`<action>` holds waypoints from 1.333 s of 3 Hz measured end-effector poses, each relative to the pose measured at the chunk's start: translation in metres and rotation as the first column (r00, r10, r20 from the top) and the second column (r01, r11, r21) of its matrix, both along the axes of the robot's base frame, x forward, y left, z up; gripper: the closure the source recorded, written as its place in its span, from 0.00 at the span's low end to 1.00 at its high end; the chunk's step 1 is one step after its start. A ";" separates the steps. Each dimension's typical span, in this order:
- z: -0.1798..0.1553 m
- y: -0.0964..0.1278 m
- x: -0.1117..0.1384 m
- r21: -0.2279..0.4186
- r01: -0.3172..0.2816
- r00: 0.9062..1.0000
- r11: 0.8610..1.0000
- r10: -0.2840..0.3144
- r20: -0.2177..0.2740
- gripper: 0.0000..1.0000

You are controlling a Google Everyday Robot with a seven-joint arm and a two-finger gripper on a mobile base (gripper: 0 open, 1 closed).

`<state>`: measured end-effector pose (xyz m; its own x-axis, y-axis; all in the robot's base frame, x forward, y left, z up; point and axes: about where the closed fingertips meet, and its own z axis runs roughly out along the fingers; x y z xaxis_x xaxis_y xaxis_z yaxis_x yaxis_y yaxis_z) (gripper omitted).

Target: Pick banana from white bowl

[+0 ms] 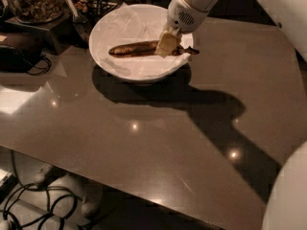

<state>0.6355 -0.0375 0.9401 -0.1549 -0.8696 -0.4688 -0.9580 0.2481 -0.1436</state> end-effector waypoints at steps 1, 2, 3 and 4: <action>-0.009 0.002 -0.008 -0.013 -0.010 1.000 1.000 0.009 -0.019 1.00; -0.004 0.005 -0.010 -0.027 -0.009 1.000 1.000 0.009 -0.004 1.00; 0.015 0.007 -0.044 -0.015 -0.001 1.000 1.000 0.001 0.011 1.00; 0.030 0.004 -0.090 -0.005 0.040 0.999 0.999 -0.040 0.007 1.00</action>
Offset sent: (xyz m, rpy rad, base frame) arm -0.0149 0.0051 0.0031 -0.0494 -0.0143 0.0052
